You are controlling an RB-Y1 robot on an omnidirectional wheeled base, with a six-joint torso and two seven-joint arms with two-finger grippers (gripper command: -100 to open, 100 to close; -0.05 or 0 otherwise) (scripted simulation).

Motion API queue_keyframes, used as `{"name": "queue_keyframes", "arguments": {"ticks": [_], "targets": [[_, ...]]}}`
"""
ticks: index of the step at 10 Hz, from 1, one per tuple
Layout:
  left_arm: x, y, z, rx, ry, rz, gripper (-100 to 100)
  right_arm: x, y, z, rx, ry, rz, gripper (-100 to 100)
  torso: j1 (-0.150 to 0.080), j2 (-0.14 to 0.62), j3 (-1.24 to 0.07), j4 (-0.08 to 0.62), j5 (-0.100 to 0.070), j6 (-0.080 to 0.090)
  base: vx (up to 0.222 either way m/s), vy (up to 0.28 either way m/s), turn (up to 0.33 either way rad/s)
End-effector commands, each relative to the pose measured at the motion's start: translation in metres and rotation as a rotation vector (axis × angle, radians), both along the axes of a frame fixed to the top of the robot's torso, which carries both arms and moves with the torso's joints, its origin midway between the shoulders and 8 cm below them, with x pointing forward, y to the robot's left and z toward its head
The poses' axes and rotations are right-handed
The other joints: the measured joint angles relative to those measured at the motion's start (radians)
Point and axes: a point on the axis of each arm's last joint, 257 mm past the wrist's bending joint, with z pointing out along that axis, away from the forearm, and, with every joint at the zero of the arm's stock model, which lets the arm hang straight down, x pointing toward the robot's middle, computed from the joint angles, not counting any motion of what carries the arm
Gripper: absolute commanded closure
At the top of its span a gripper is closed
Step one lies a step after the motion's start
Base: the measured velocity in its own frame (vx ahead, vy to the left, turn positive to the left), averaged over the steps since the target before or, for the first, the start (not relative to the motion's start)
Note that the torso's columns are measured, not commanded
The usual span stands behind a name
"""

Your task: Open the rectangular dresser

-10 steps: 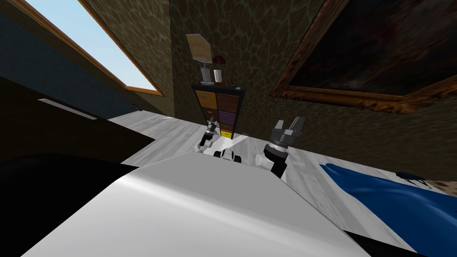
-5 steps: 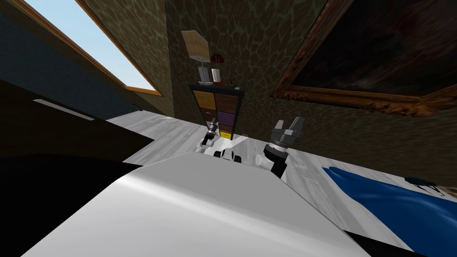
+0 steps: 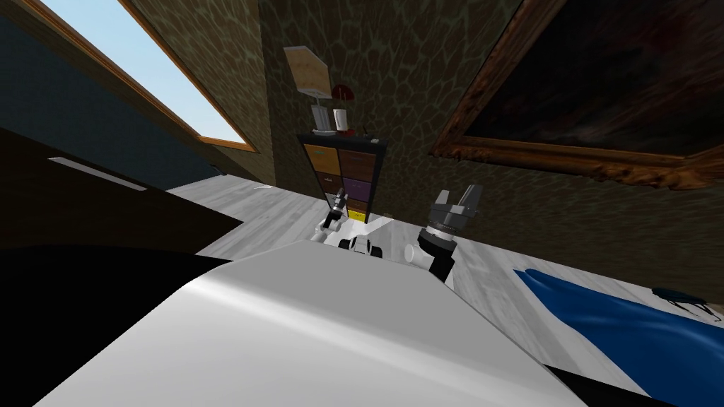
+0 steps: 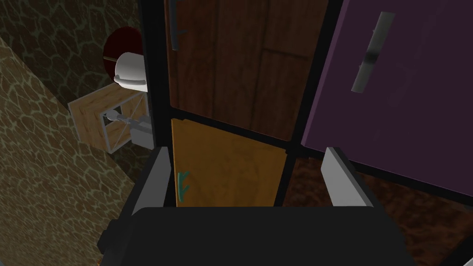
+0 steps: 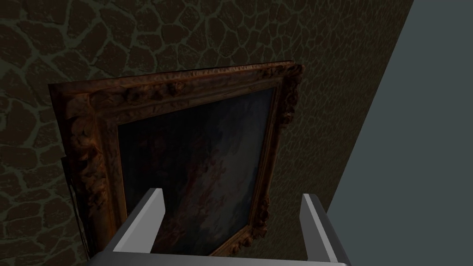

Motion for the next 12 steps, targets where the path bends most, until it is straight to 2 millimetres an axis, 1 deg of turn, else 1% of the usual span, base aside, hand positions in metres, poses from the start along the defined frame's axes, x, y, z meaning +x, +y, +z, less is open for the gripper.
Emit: {"name": "queue_keyframes", "arguments": {"ticks": [1, 2, 3, 5, 6, 7, 8, 9, 10, 11, 12], "targets": [[0.008, -0.002, -0.015, -0.004, 0.024, -0.003, -100, 0.0, 0.0, 0.0, 0.0, 0.0, 0.0, 0, 0.0, 0.001, 0.0, 0.0, 0.0, 0.0, 0.054, -0.026, 0.022], [0.013, -0.005, -0.017, -0.008, 0.026, -0.008, -100, 0.0, 0.0, 0.0, 0.0, 0.0, 0.0, 0, 0.0, 0.001, 0.0, 0.0, 0.0, 0.0, 0.088, -0.036, 0.036], [0.013, -0.003, -0.029, -0.004, 0.051, -0.004, -100, 0.0, 0.0, 0.0, 0.0, 0.0, 0.0, 0, -0.001, -0.001, -0.001, 0.0, 0.0, 0.0, 0.079, -0.037, 0.013], [0.023, -0.008, -0.038, -0.008, 0.067, -0.009, -100, 0.0, 0.0, 0.0, 0.0, 0.0, 0.0, 0, -0.001, 0.001, 0.0, 0.0, 0.0, 0.0, 0.077, -0.052, 0.03], [0.022, -0.007, -0.045, -0.005, 0.082, -0.007, -100, 0.0, 0.0, 0.0, 0.0, 0.0, 0.0, 0, -0.001, 0.0, 0.0, 0.0, 0.0, 0.0, 0.072, -0.041, 0.014], [0.027, -0.009, -0.045, -0.008, 0.082, -0.01, -100, 0.0, 0.0, 0.0, 0.0, 0.0, 0.0, 0, 0.0, 0.001, 0.0, 0.0, 0.0, 0.0, 0.067, -0.032, 0.022], [0.026, -0.008, -0.053, -0.005, 0.097, -0.008, -100, 0.0, 0.0, 0.0, 0.0, 0.0, 0.0, 0, 0.001, 0.001, 0.001, 0.0, 0.0, 0.0, 0.056, -0.021, 0.008], [0.03, -0.009, -0.059, -0.004, 0.109, -0.009, -100, 0.0, 0.0, 0.0, 0.0, 0.0, 0.0, 0, 0.001, 0.002, 0.001, 0.0, 0.0, 0.0, 0.057, -0.019, 0.021], [0.034, -0.011, -0.059, -0.005, 0.108, -0.011, -100, 0.0, 0.0, 0.0, 0.0, 0.0, 0.0, 0, 0.0, 0.001, 0.001, 0.0, 0.0, 0.0, 0.087, -0.042, 0.032], [0.033, -0.01, -0.065, -0.002, 0.123, -0.009, -100, 0.0, 0.0, 0.0, 0.0, 0.0, 0.0, 0, -0.001, -0.001, -0.001, 0.0, 0.0, 0.0, 0.06, -0.036, 0.011], [0.037, -0.01, -0.069, 0.0, 0.13, -0.009, -100, 0.0, 0.0, 0.0, 0.0, 0.0, 0.0, 0, -0.001, 0.001, 0.0, 0.0, 0.0, 0.0, 0.043, -0.028, 0.017]]}}
